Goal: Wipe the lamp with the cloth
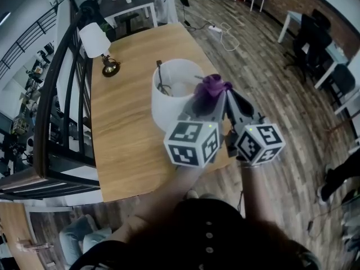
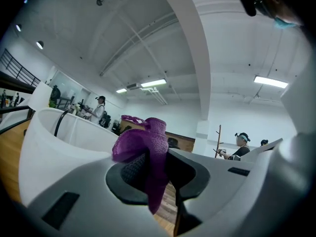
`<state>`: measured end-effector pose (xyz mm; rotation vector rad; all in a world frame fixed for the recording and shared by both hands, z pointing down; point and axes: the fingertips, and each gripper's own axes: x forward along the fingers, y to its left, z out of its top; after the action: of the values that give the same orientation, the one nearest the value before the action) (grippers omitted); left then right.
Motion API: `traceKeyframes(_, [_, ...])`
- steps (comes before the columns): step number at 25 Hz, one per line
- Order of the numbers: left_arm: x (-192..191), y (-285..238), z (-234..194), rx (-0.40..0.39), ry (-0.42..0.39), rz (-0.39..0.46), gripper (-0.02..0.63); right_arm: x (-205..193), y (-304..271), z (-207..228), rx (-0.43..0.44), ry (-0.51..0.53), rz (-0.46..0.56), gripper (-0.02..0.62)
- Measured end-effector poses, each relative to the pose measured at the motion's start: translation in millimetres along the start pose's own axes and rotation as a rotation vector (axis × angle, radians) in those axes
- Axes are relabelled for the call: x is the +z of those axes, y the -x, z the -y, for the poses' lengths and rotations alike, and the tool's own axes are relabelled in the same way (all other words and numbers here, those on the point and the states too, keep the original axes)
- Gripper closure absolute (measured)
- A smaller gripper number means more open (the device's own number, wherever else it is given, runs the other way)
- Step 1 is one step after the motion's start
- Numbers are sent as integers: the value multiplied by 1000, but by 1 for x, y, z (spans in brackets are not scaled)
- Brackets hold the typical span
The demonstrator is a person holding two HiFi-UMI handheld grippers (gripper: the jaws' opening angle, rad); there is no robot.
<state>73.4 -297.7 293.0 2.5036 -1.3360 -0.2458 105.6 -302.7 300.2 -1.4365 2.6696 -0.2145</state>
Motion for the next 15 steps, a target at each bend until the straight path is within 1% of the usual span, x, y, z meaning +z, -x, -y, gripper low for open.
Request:
traceKeyframes(7, [4,-5,-4,46,48,47,522,2,-15,8,9,-8,-8,583])
traceKeyframes(11, [4,-7,-4,61,44,51,517,-3,-21,10,17,-20,-26,583])
traceKeyframes(13, [1,-9,-2,66,36,46,497,-9,-23,10,17,-30,-37,583])
traceKeyframes(15, [-2,-10,-3,72,27,46,494,-14,-24,12,13,-38,-40,583])
